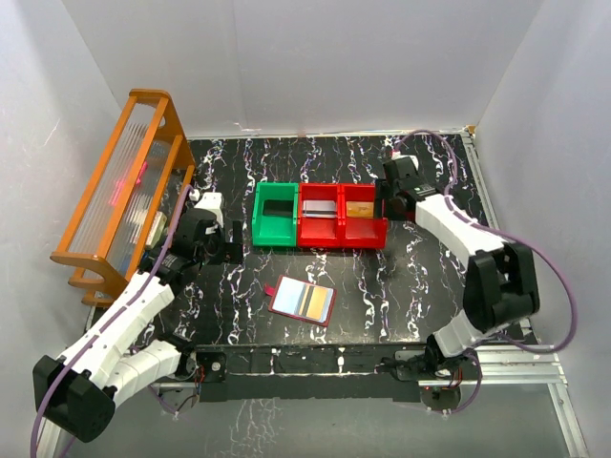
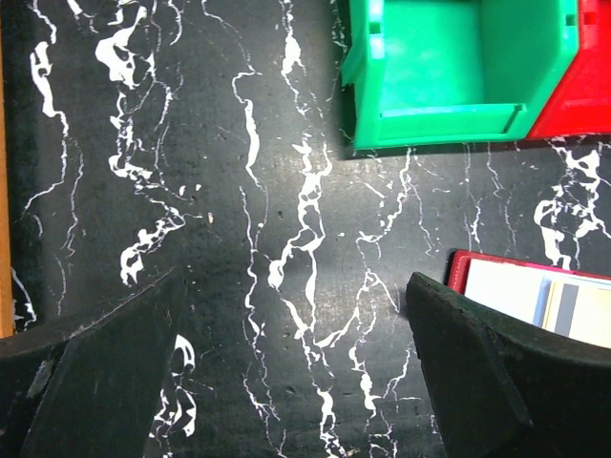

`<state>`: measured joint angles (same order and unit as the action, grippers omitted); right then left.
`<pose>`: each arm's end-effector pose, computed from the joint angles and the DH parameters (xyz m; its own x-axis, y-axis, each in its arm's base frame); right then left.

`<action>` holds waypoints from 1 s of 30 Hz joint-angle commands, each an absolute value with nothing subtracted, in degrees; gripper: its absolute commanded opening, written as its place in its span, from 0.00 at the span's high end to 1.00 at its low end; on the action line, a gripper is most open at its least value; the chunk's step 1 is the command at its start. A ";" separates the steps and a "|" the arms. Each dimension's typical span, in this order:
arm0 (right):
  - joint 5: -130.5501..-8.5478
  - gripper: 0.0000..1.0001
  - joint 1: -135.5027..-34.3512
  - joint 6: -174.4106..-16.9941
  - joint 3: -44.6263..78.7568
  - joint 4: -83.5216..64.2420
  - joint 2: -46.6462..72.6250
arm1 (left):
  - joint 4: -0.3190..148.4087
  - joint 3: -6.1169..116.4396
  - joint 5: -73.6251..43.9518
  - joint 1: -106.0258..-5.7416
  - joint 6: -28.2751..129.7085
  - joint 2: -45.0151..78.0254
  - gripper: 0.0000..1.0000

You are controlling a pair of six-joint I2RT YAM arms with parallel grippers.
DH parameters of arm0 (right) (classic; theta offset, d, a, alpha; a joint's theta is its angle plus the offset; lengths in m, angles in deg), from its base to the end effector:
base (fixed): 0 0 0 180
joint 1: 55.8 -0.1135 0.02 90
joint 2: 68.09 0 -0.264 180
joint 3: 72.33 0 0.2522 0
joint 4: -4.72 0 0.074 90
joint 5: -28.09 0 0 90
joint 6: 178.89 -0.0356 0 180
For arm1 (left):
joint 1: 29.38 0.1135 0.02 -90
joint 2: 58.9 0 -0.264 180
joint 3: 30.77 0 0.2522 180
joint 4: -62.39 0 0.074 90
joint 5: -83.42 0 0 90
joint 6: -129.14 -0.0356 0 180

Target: Take the credit cards out of the card holder

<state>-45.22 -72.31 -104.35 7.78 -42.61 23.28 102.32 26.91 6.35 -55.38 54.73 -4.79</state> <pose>0.3193 0.0840 0.2359 -0.8230 0.0224 -0.5676 0.0941 0.9908 -0.0973 0.1873 -0.0825 0.2786 -0.5846 -0.0063 -0.8113 0.1123 0.9897 -0.0887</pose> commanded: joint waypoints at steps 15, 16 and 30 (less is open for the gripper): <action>-89.52 0.45 -78.01 -145.72 -36.89 -14.61 -21.03 | 89.34 22.39 -39.20 -56.02 74.38 -3.22 0.02; -89.89 0.45 -78.90 -146.77 -37.93 -13.58 -21.99 | 88.99 22.48 -40.15 -56.42 74.57 -2.46 0.01; -78.70 0.54 -95.88 -155.86 -39.43 -4.68 -12.64 | 91.79 22.12 -33.12 -61.60 78.50 4.13 0.02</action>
<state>-84.19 -90.76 -152.31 -42.43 -11.53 -16.56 92.64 23.64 -33.45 -60.83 74.40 6.48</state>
